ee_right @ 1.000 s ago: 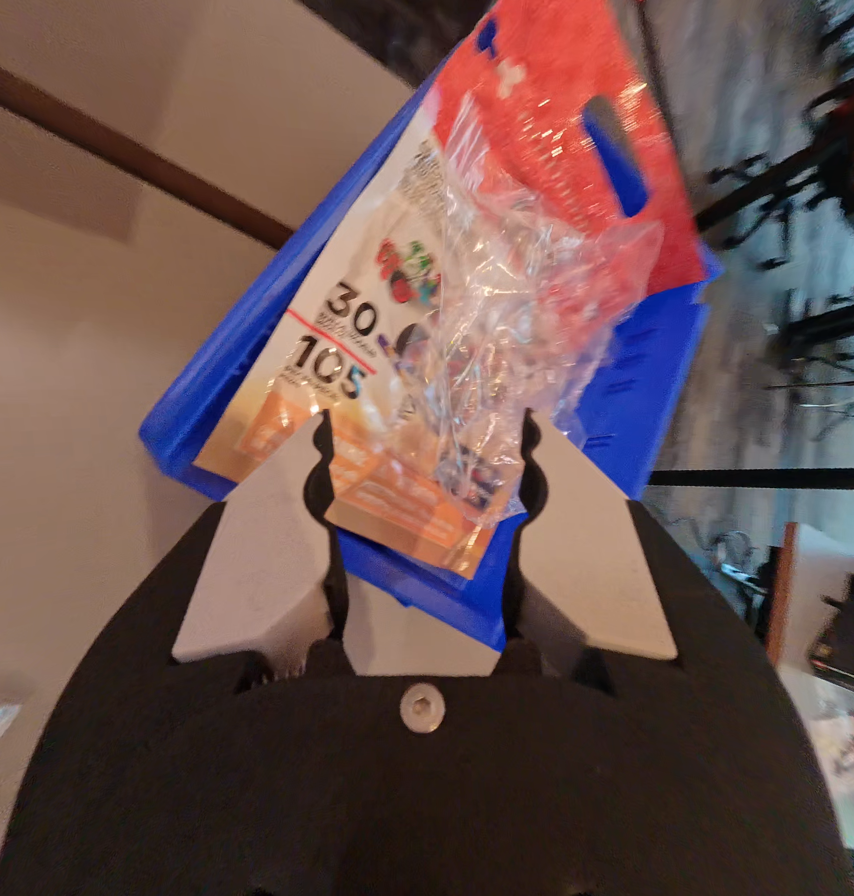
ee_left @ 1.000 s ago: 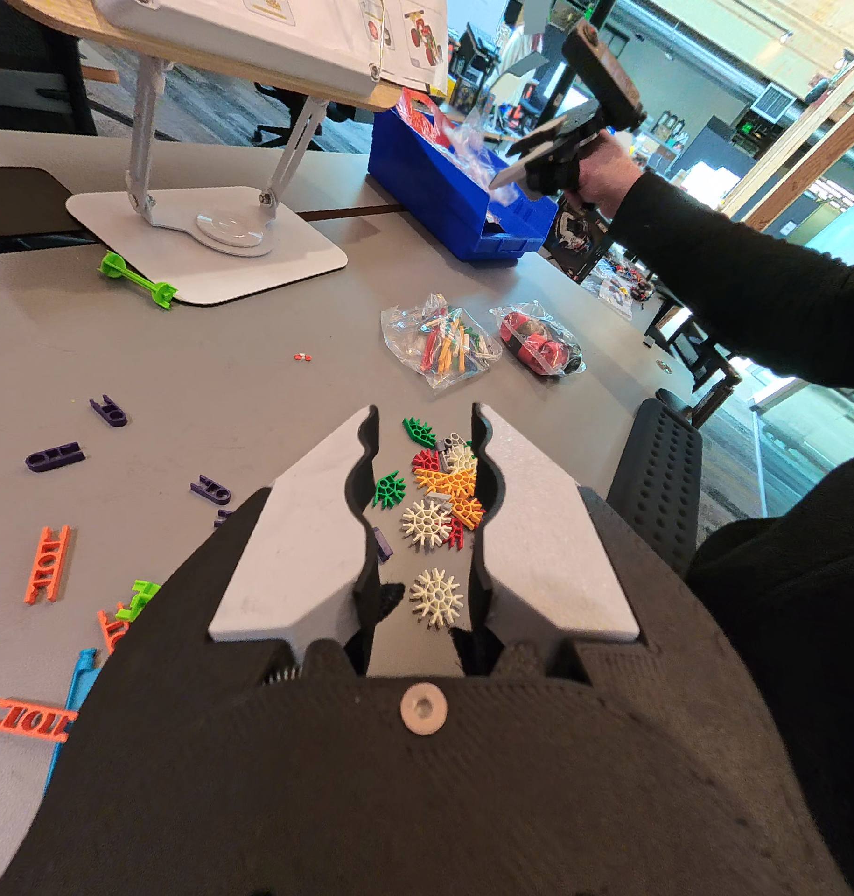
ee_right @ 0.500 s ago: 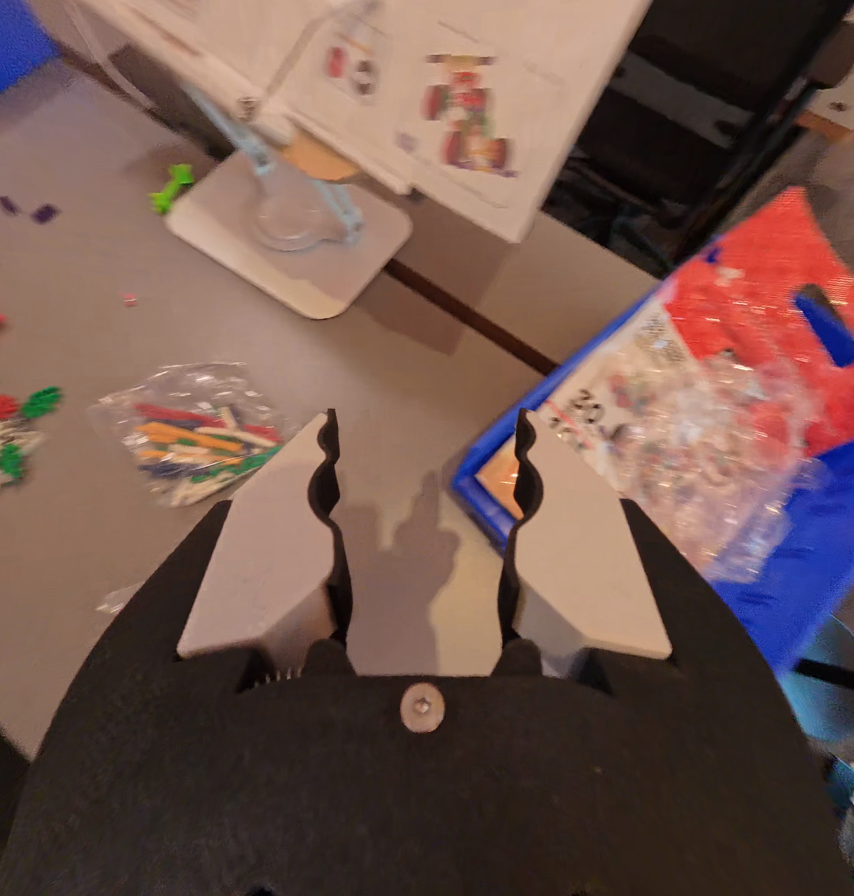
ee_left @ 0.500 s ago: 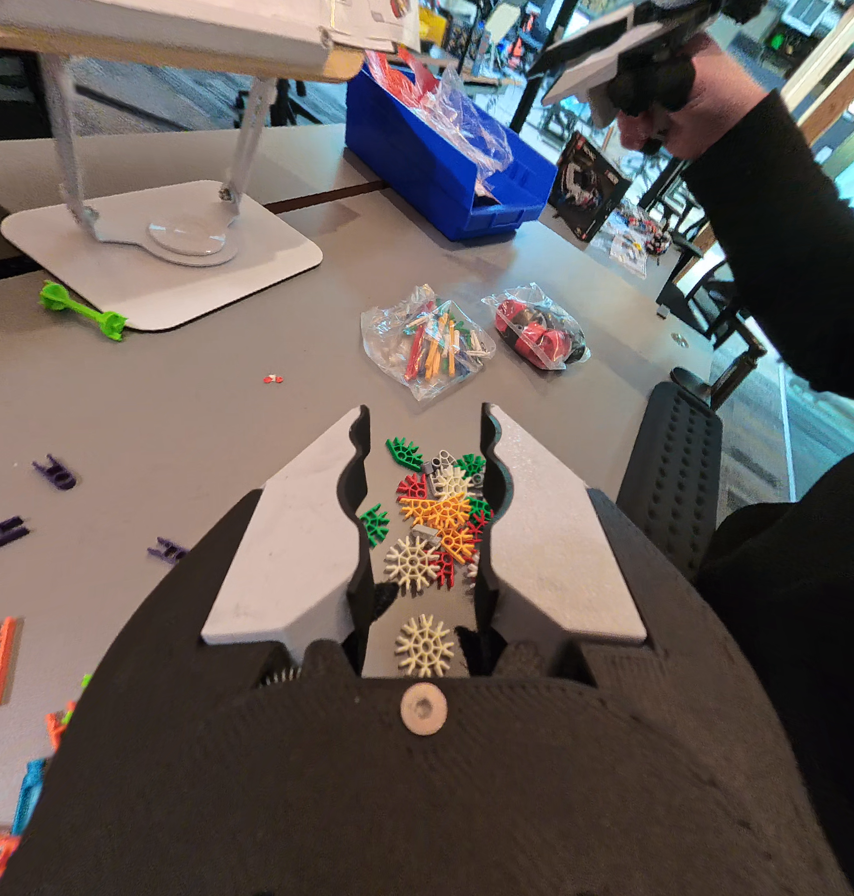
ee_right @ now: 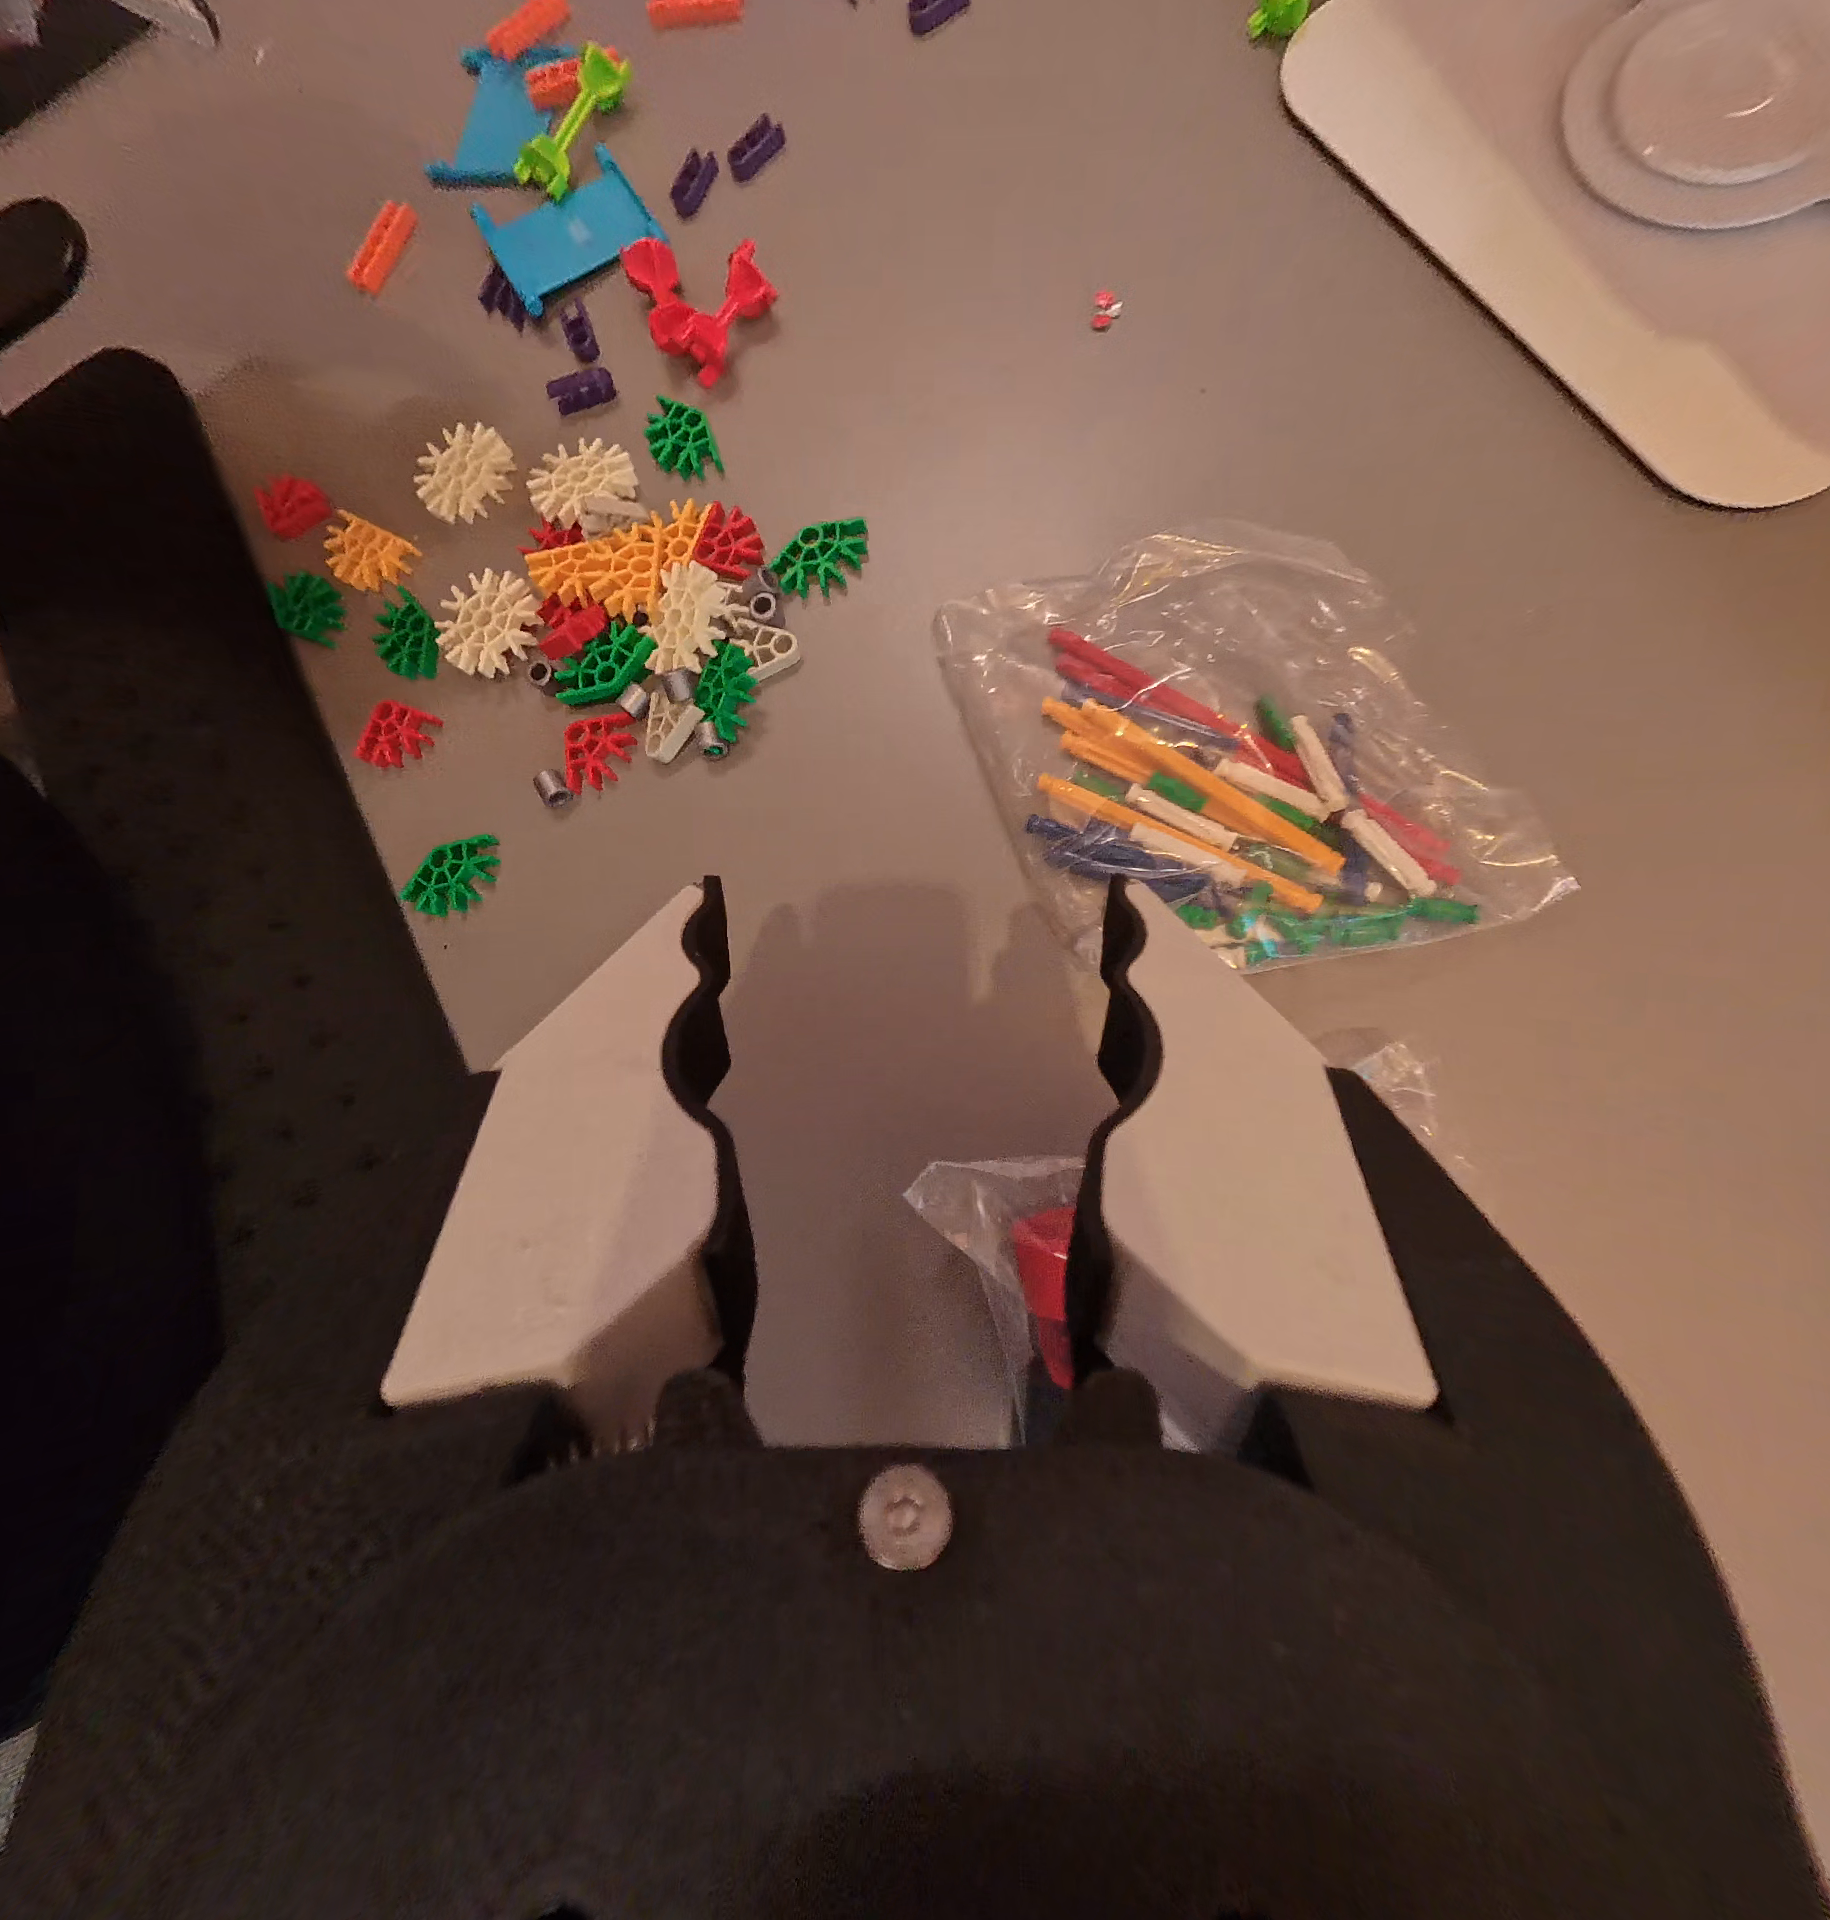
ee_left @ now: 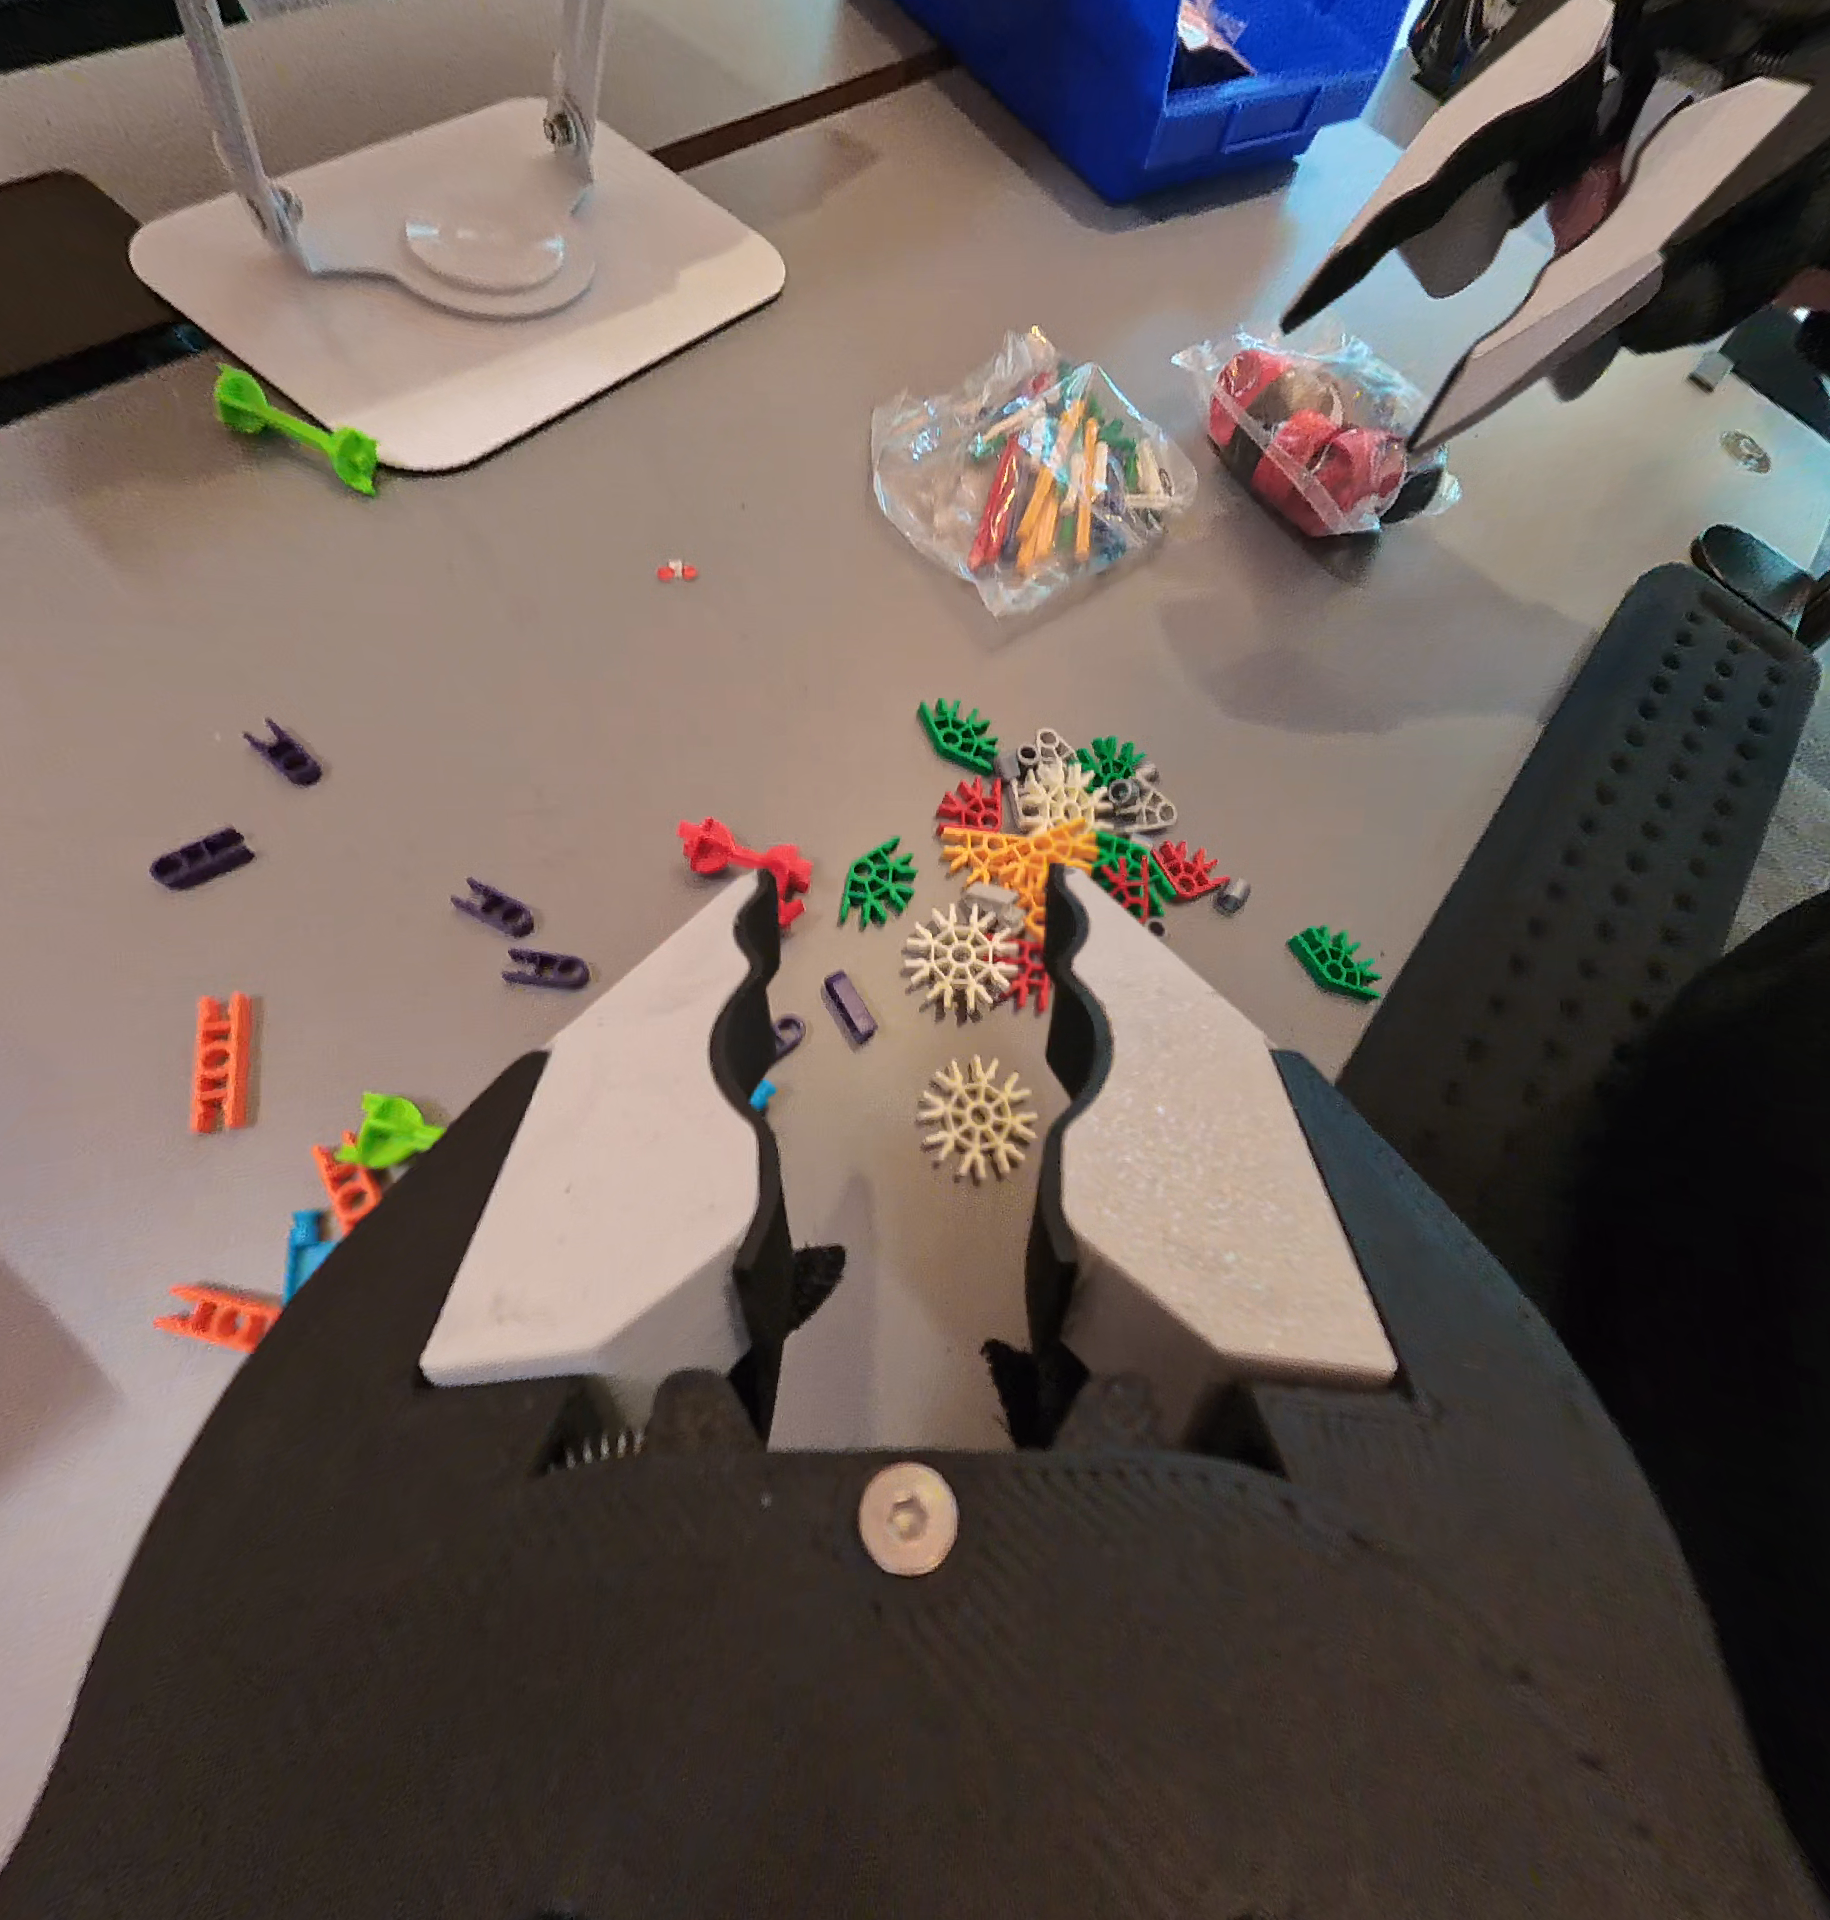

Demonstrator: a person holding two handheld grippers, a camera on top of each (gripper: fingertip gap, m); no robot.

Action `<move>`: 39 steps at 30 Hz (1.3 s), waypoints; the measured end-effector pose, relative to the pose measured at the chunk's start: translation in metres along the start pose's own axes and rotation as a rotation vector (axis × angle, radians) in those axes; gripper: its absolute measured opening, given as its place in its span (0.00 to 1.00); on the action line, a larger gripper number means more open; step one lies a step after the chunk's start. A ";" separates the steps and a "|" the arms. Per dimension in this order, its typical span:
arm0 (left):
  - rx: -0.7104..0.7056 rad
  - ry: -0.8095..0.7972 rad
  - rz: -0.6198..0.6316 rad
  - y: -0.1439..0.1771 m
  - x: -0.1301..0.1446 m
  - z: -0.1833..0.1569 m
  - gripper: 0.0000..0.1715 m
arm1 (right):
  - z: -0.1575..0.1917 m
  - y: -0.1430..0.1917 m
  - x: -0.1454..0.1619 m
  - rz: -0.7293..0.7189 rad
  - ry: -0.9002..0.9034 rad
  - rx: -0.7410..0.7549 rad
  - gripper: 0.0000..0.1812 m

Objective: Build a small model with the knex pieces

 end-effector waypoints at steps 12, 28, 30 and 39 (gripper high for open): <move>0.100 -0.044 -0.024 -0.023 -0.003 -0.034 0.28 | -0.004 -0.092 -0.019 0.096 0.120 0.249 0.20; 0.218 0.073 -0.045 -0.099 -0.041 -0.022 0.25 | 0.032 -0.074 -0.006 -0.129 -0.055 0.042 0.00; 0.181 -0.014 -0.056 -0.109 -0.048 -0.019 0.26 | 0.037 -0.060 -0.010 -0.197 -0.116 -0.023 0.00; 0.163 -0.479 -0.157 -0.104 -0.109 -0.039 0.39 | 0.054 0.002 -0.029 -0.270 -0.162 -0.283 0.00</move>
Point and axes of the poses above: each gripper's, where its closed fingertips meet, y back along the fingers, x out of its underside, z = x × y across the jaws, the point moved 6 cm from there along y, back along the fingers, and after that the axes turned 14 degrees about -y, right-handed, at the moved point
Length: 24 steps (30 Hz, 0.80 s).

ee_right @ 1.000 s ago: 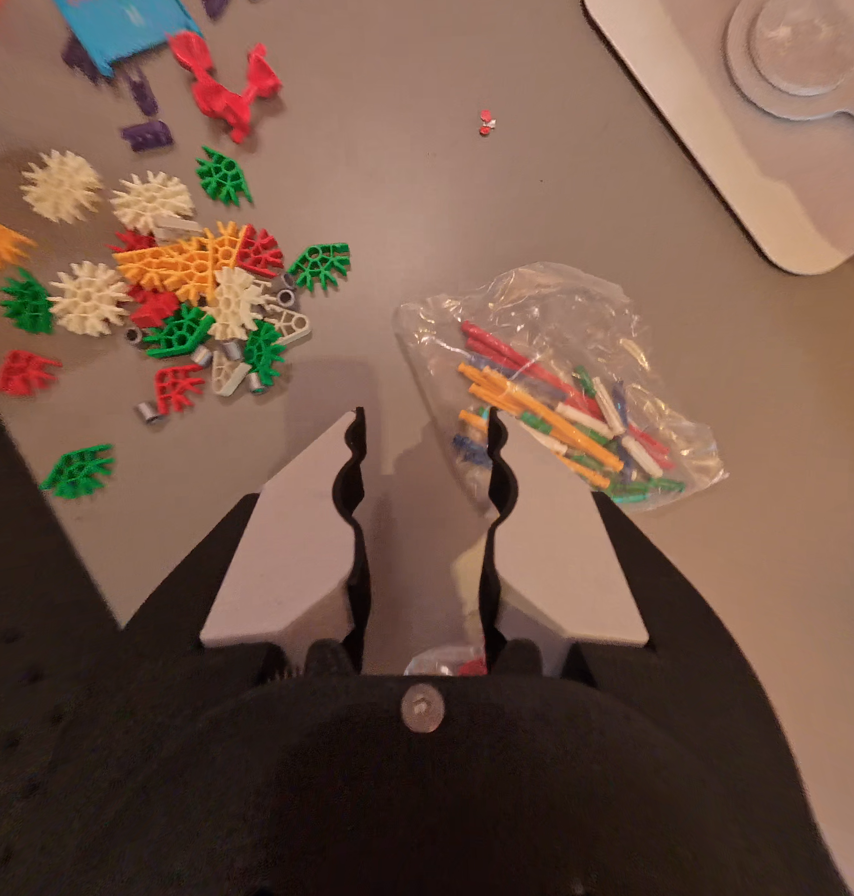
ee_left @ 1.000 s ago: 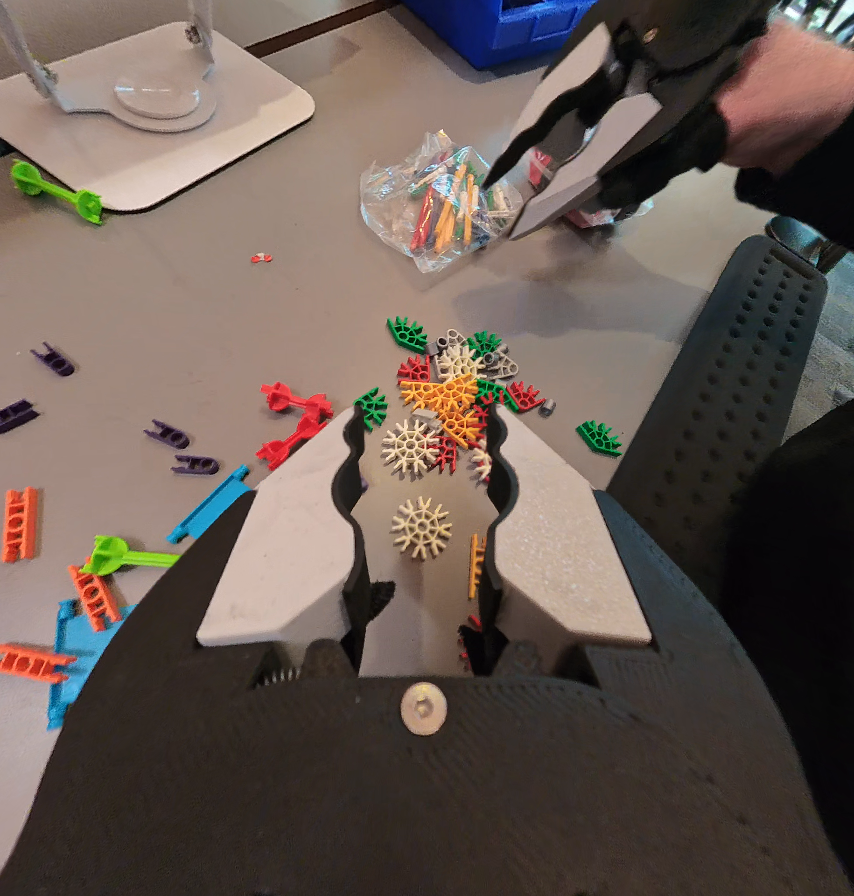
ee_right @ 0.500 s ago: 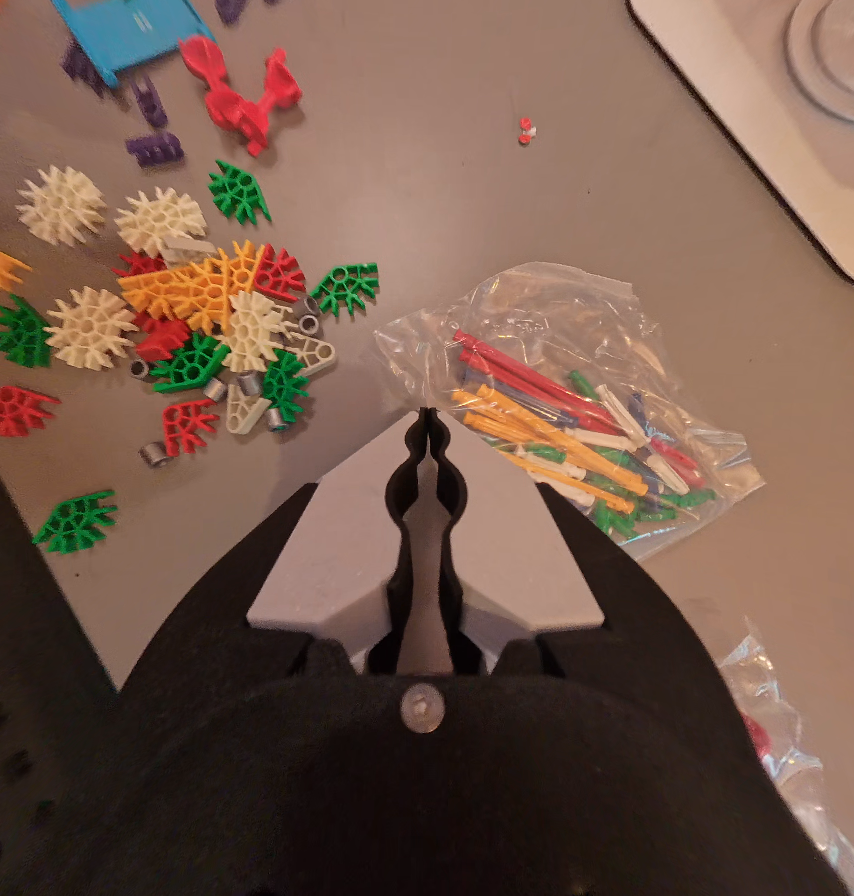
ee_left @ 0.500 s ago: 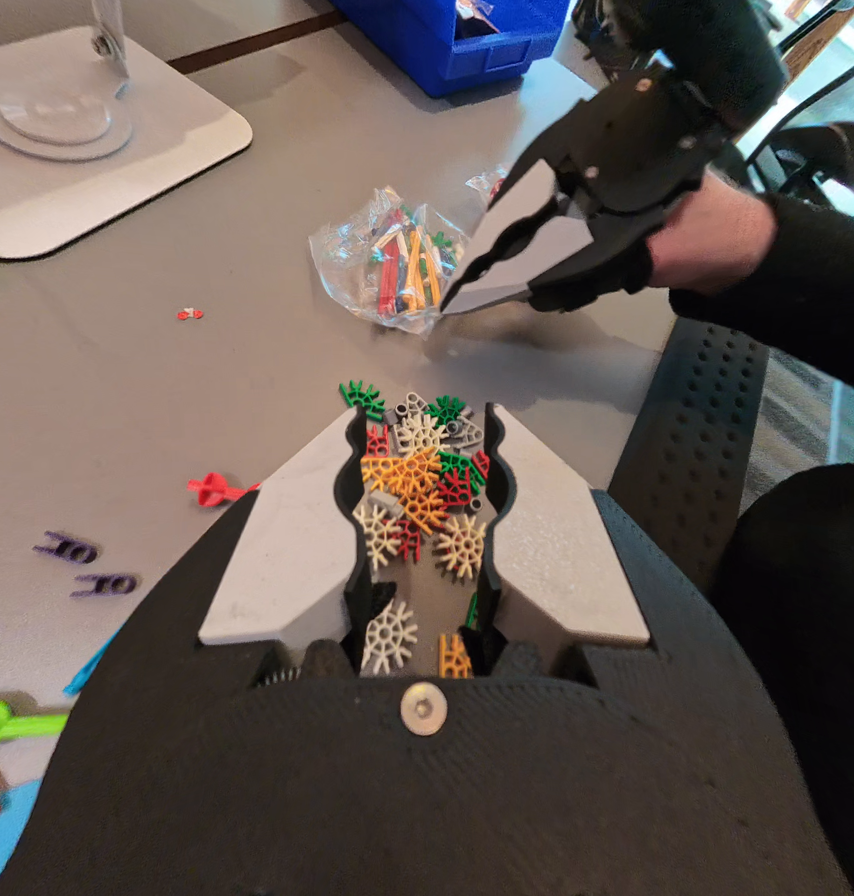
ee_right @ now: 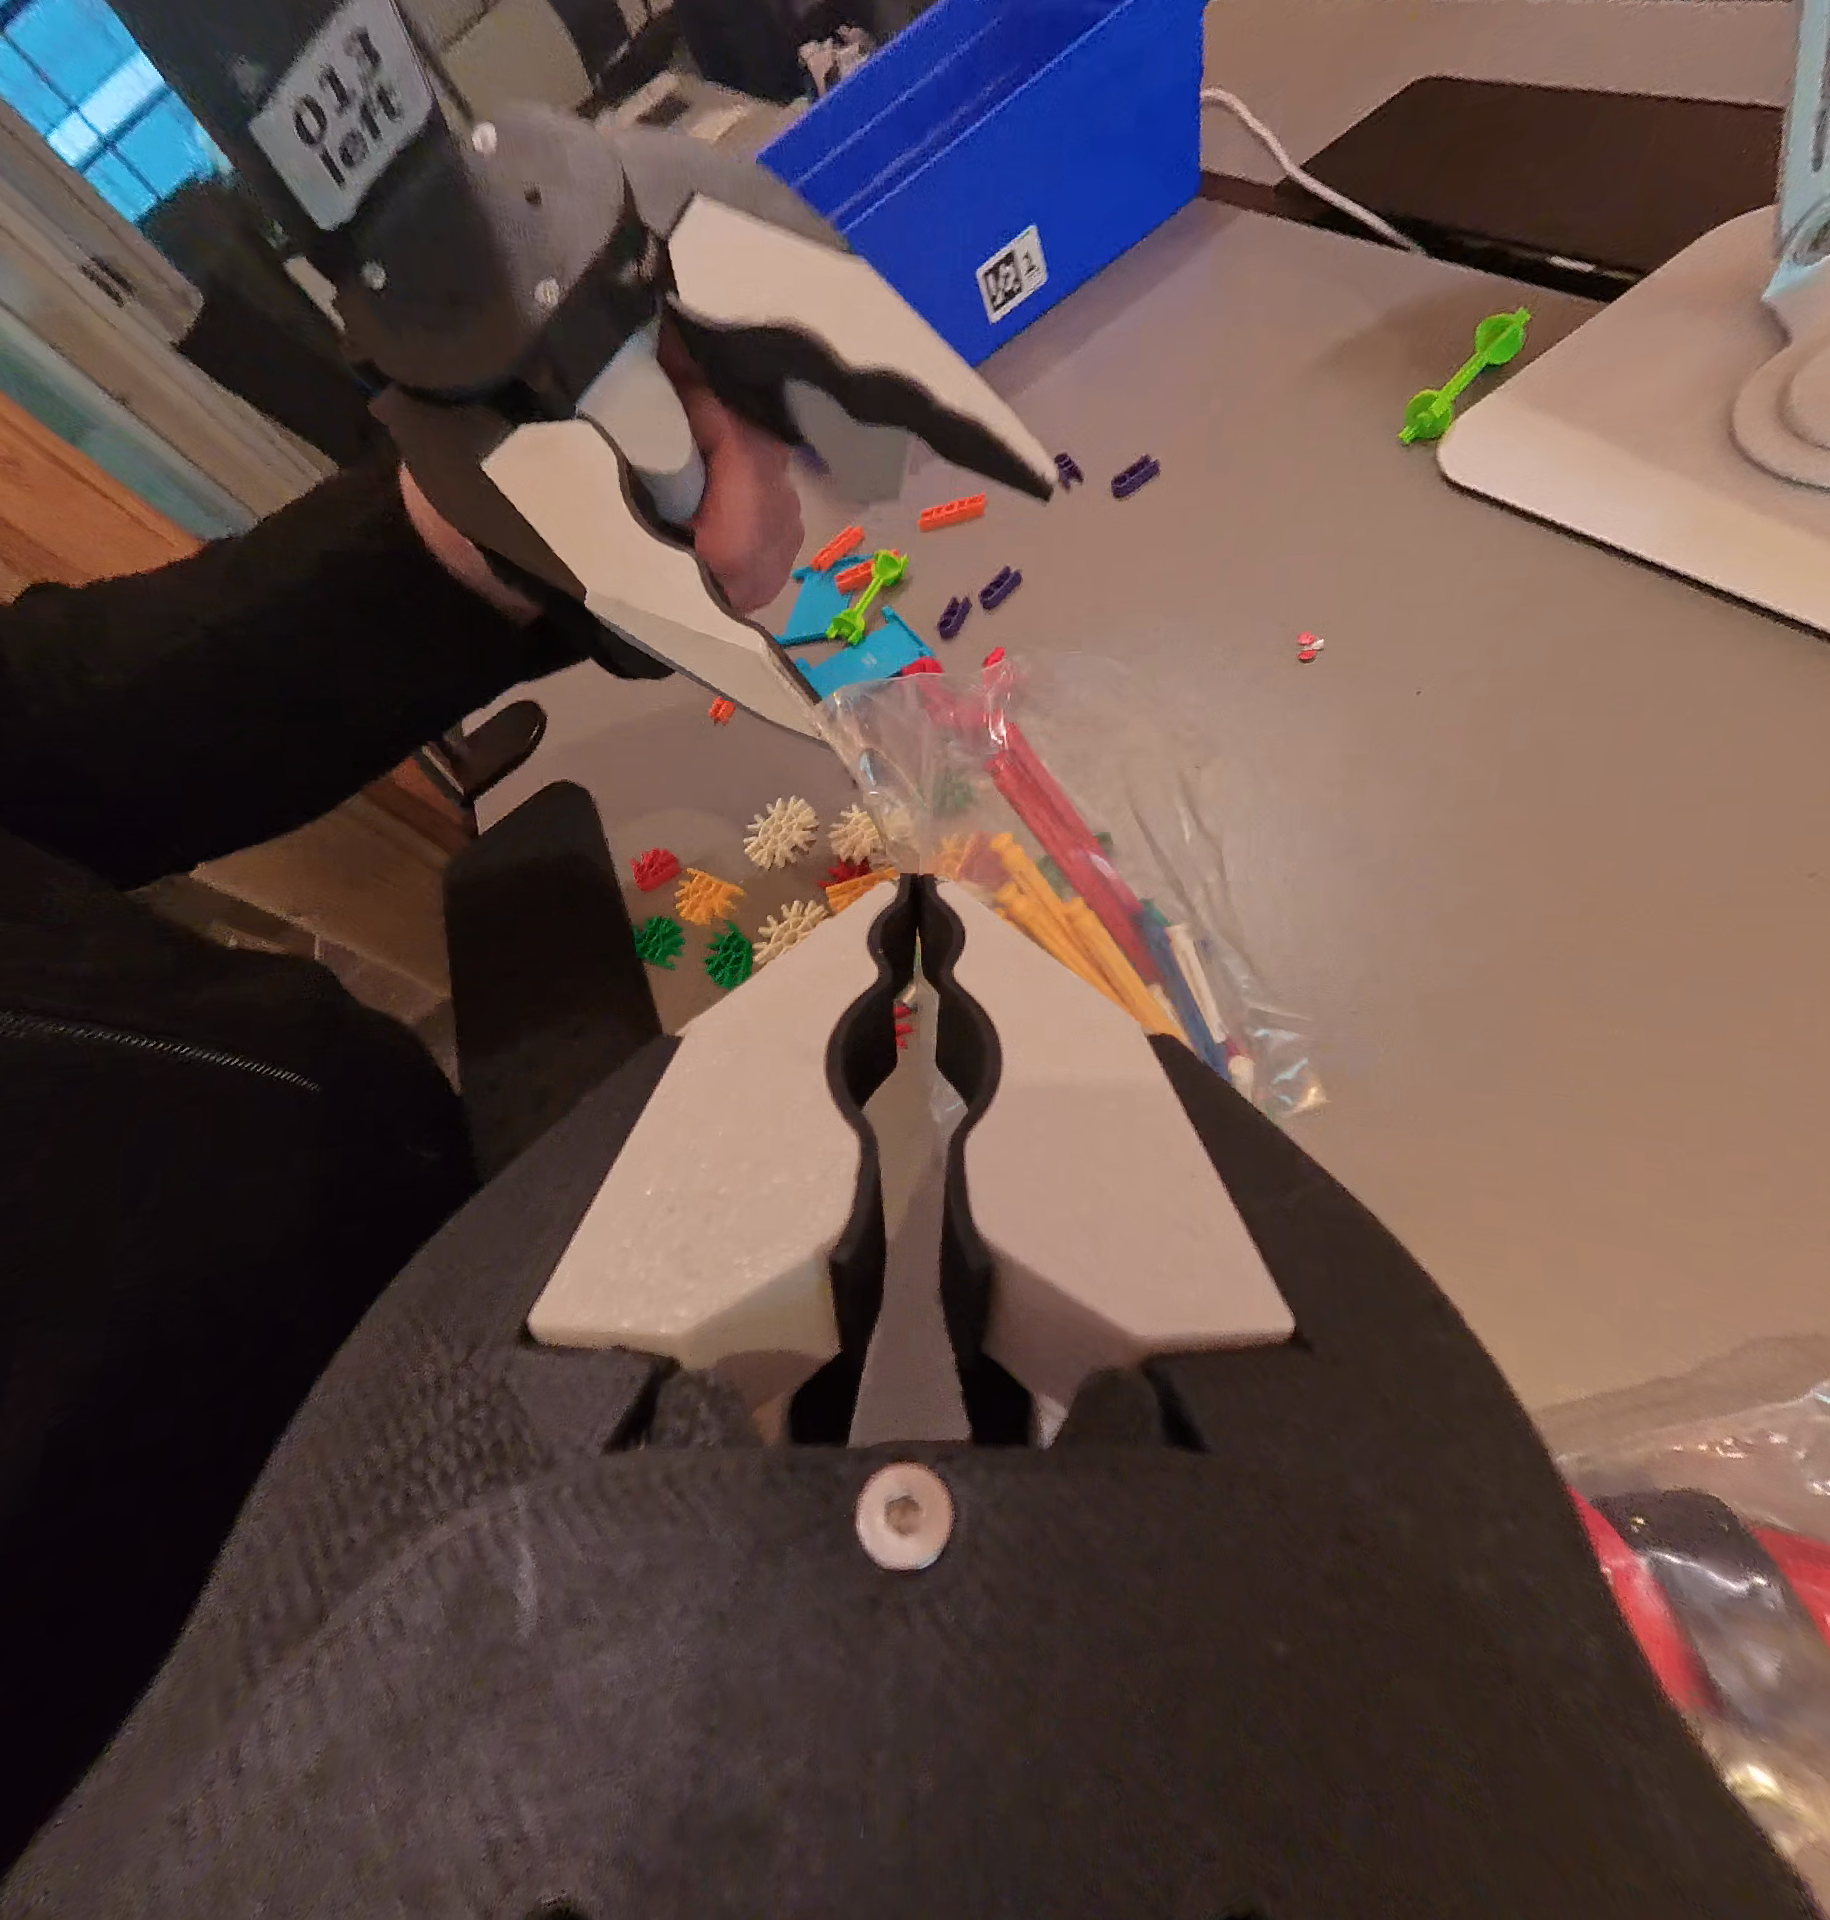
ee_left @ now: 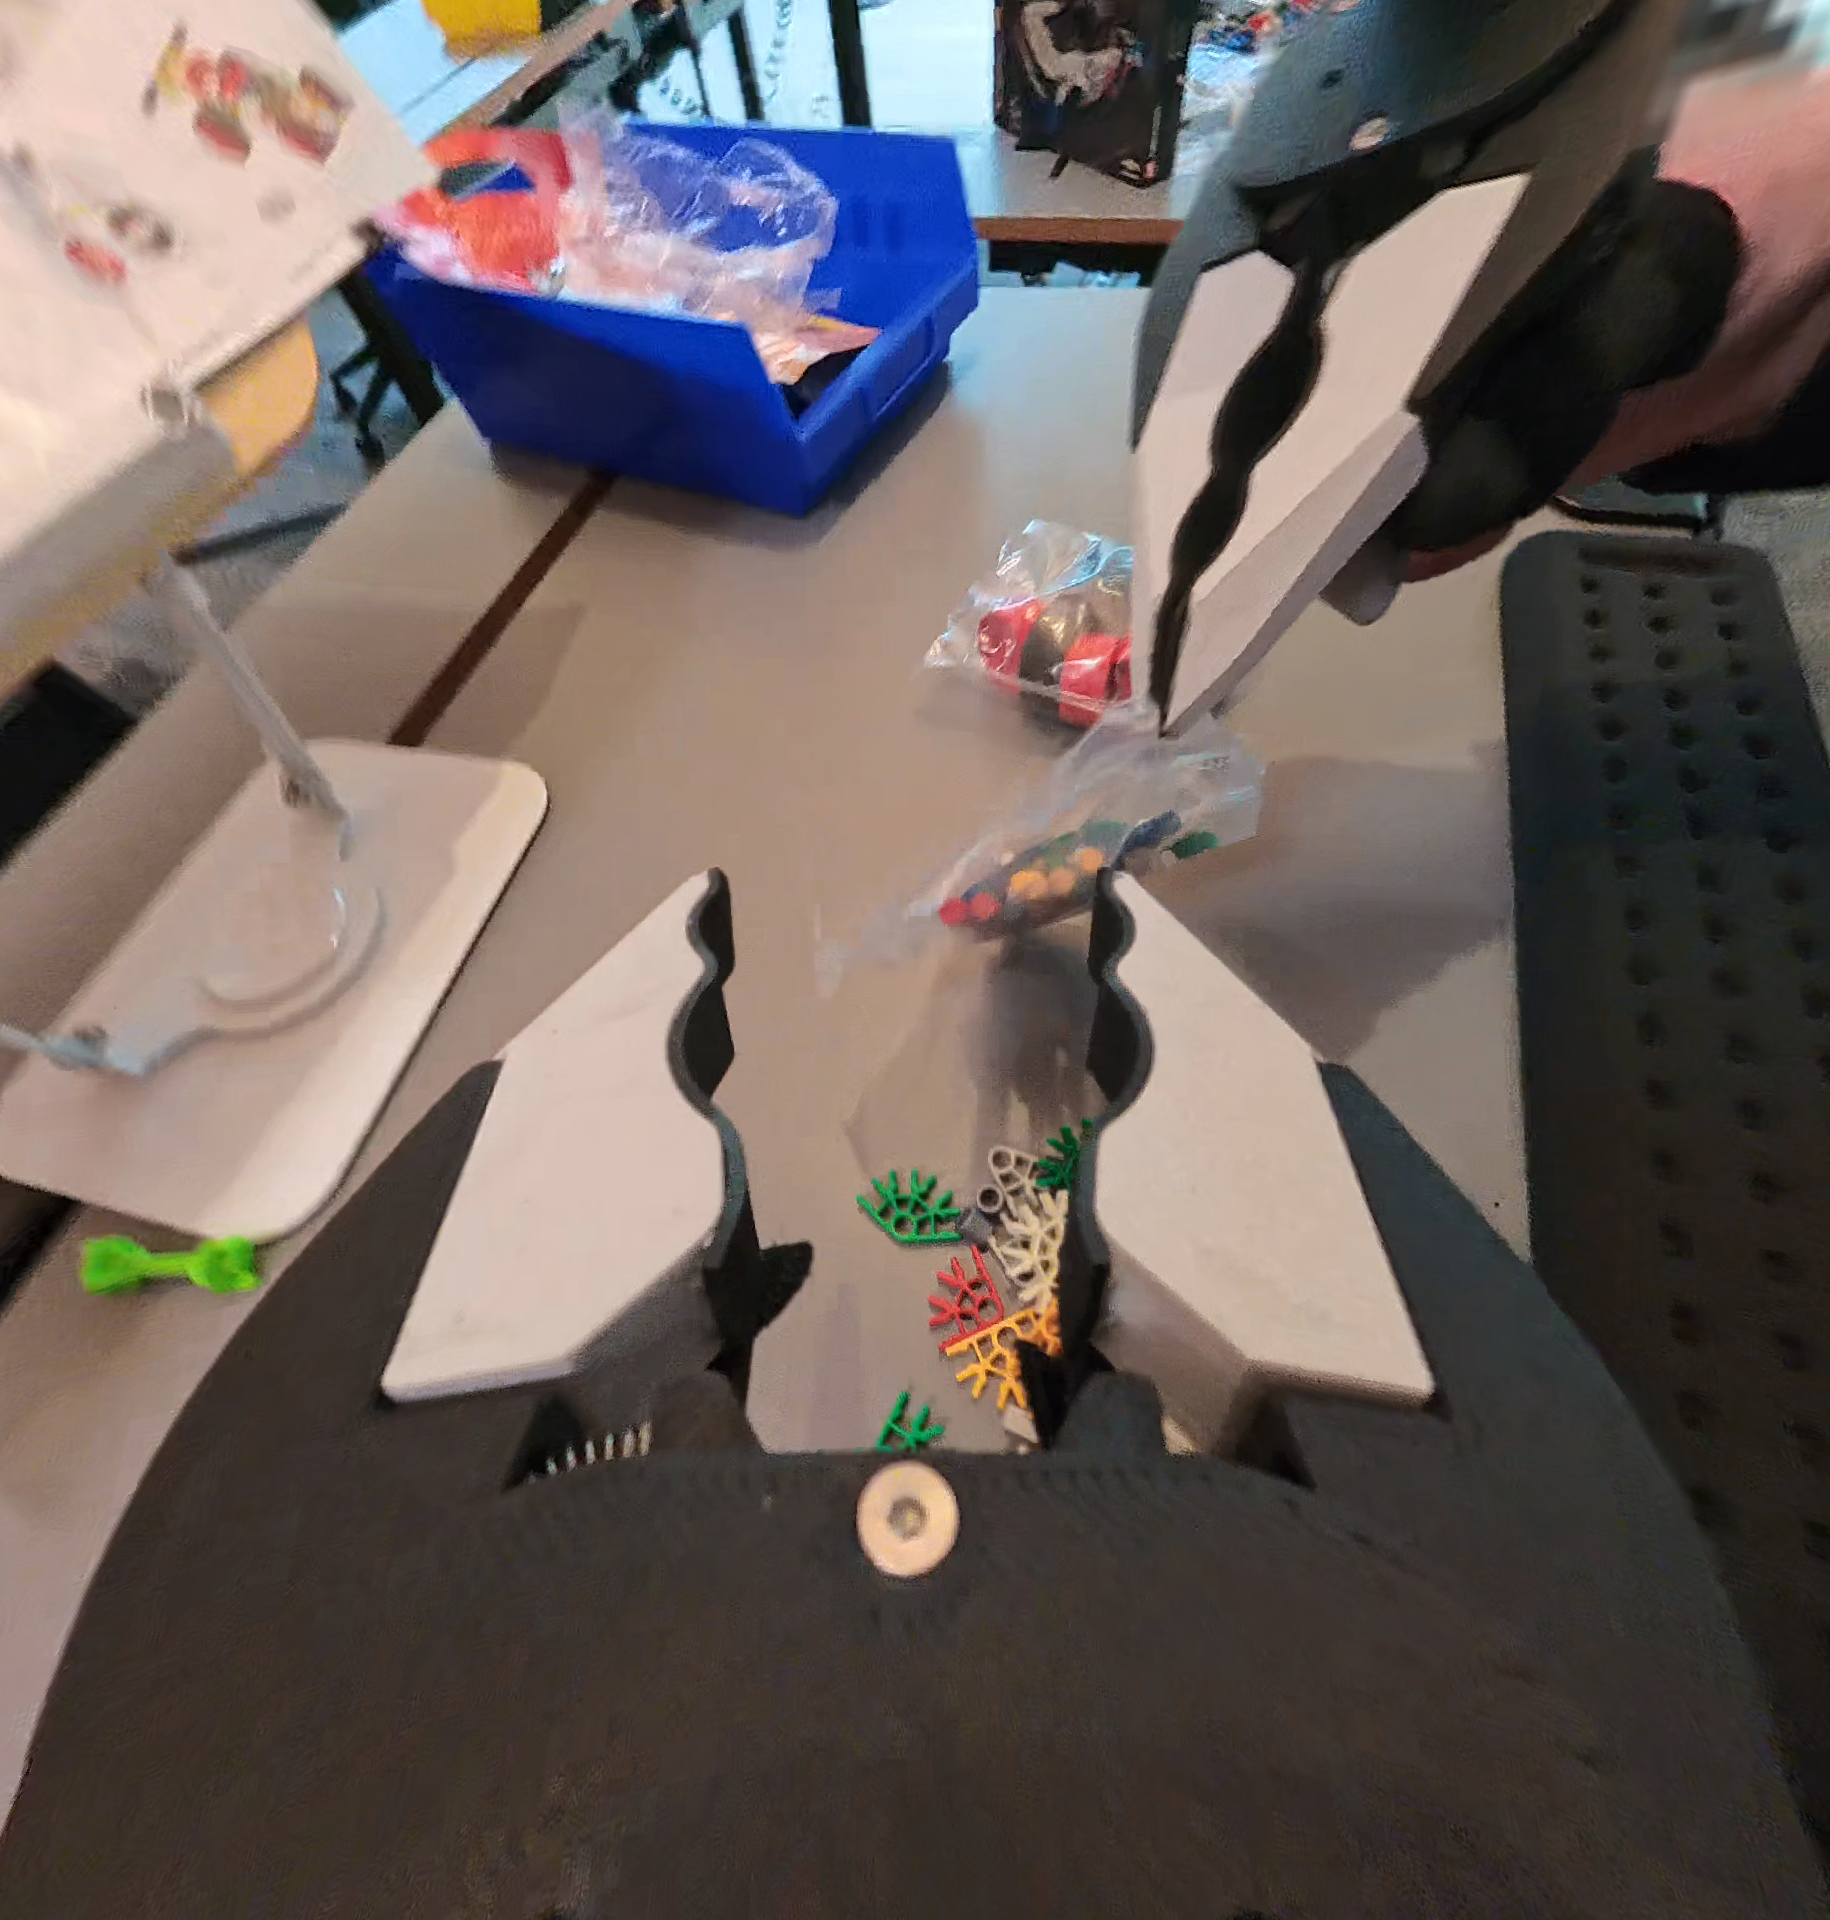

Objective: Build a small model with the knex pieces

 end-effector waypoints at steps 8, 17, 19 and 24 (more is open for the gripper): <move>0.155 -0.191 0.066 0.002 -0.020 -0.032 0.04 | 0.027 -0.003 -0.015 0.069 0.040 -0.153 0.00; 0.075 0.222 -0.044 0.031 -0.003 -0.004 0.00 | 0.014 0.000 -0.021 -0.033 0.018 -0.155 0.34; 0.055 0.296 -0.068 0.035 -0.002 0.001 0.00 | 0.012 -0.007 -0.010 0.020 0.052 -0.122 0.36; 0.035 0.428 -0.127 0.036 -0.010 0.009 0.00 | 0.013 -0.037 0.012 0.069 0.202 0.002 0.34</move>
Point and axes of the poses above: each gripper's, where its closed fingertips meet, y back along the fingers, x out of its underside, z = x × y across the jaws, the point moved 6 cm from there along y, back along the fingers, and after that the axes turned 14 degrees about -y, right-handed, at the moved point
